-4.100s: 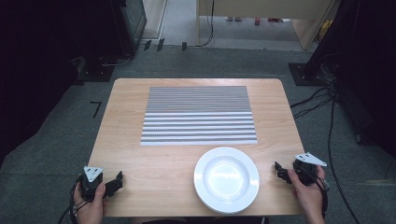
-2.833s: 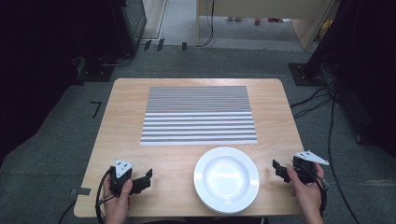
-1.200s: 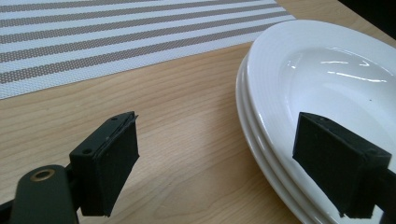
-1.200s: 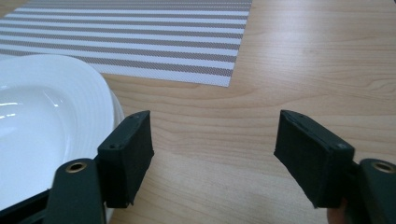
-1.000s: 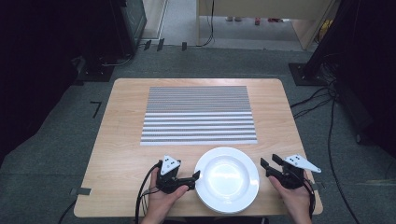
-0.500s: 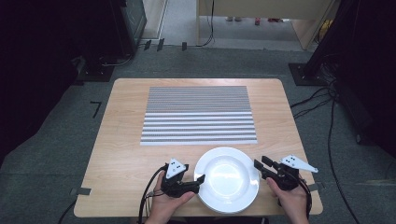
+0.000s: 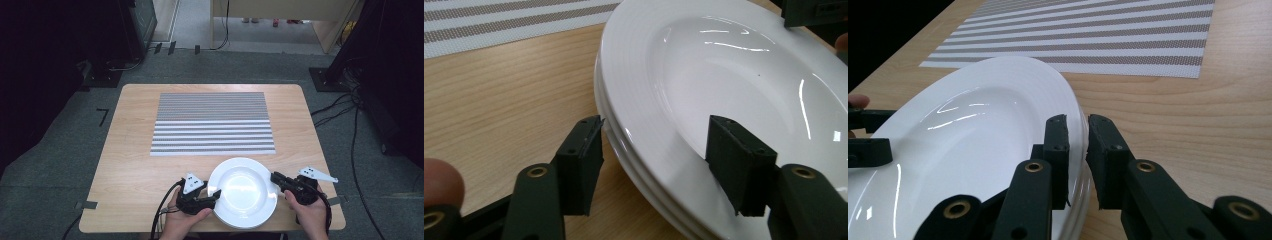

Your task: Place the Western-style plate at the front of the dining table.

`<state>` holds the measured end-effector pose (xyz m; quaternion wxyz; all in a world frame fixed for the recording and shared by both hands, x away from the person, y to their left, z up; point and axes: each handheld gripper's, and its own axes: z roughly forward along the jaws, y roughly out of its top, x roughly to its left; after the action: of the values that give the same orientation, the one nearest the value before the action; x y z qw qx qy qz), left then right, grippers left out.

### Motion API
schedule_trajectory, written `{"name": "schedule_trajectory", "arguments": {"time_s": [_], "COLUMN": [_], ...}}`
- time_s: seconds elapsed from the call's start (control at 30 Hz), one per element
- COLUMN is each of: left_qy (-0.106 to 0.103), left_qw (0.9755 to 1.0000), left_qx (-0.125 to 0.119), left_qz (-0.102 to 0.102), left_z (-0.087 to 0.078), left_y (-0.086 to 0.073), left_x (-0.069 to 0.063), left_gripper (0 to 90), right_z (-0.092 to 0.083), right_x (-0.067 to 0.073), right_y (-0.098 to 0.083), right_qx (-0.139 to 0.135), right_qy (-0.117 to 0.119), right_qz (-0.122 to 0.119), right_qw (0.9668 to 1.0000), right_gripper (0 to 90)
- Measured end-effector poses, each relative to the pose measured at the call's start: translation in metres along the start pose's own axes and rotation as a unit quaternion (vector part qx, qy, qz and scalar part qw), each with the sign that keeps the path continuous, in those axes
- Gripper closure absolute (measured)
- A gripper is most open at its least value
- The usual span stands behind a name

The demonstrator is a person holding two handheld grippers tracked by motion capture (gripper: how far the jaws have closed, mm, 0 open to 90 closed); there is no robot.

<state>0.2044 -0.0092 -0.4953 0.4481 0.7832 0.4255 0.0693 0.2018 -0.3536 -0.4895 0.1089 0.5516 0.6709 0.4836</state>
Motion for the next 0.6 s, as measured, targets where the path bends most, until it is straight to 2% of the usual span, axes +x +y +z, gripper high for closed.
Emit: {"name": "schedule_trajectory", "arguments": {"time_s": [0.27,0.43,0.53,0.6], "left_qy": [0.007,0.004,0.004,0.004], "left_qw": [1.0,1.0,0.9999,0.9999], "left_qx": [-0.004,-0.005,-0.005,-0.005], "left_qz": [0.0,-0.004,-0.008,-0.009], "left_z": [-0.0024,-0.0034,-0.0035,-0.0036], "left_y": [-0.0008,-0.002,-0.0027,-0.0027], "left_x": [-0.0031,-0.0028,-0.0029,-0.0029], "left_gripper": [44.3,44.3,44.2,44.2], "right_z": [0.0012,0.0004,-0.0008,-0.0009], "right_x": [-0.0029,-0.004,-0.0055,-0.006], "right_y": [-0.0019,-0.0019,-0.0017,-0.0019], "right_qx": [0.005,0.007,0.012,0.011], "right_qy": [0.018,0.02,0.024,0.025], "right_qz": [0.048,0.066,0.093,0.095], "right_qw": [0.9987,0.9976,0.9953,0.9951], "right_gripper": [80.3,80.9,81.7,81.7]}}
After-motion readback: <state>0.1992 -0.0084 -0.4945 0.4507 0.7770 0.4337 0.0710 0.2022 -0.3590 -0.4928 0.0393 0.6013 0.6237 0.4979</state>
